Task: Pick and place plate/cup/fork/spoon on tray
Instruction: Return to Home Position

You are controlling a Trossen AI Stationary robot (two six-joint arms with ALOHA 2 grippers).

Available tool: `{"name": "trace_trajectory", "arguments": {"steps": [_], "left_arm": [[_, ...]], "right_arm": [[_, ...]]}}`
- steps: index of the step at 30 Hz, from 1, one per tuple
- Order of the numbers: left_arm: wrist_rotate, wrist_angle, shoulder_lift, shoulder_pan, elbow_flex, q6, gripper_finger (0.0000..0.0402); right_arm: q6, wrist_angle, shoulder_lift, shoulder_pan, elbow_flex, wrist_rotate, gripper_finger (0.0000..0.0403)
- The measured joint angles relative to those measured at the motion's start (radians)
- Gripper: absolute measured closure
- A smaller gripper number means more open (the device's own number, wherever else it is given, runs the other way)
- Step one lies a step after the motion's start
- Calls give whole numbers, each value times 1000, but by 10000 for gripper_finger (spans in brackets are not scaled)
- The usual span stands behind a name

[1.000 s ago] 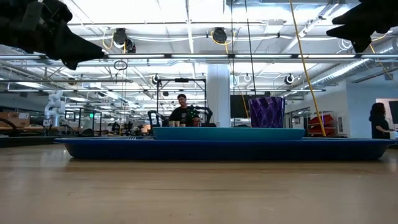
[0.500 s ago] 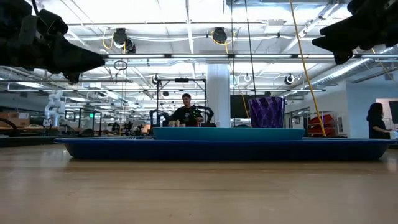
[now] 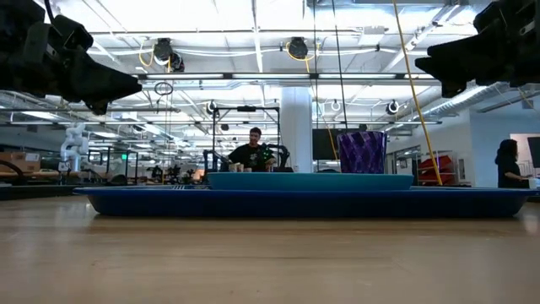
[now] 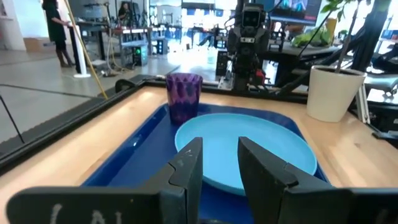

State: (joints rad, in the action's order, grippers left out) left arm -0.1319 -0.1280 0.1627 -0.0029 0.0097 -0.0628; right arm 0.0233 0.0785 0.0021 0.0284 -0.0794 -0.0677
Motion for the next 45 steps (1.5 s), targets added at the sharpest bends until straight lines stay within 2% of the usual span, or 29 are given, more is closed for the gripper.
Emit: {"name": "trace_trajectory", "arguments": {"steps": [7,19,45], "left_arm": [[-16,28,1,0,0,-11,298],[-16,90,1,0,1,40,298],[-17,66,1,0,1,40,298]], "right_arm": [[-2,54,0,0,35,18,245],[24,-35,0,-1,38,17,245],[43,-31,0,-1,40,17,245]]}}
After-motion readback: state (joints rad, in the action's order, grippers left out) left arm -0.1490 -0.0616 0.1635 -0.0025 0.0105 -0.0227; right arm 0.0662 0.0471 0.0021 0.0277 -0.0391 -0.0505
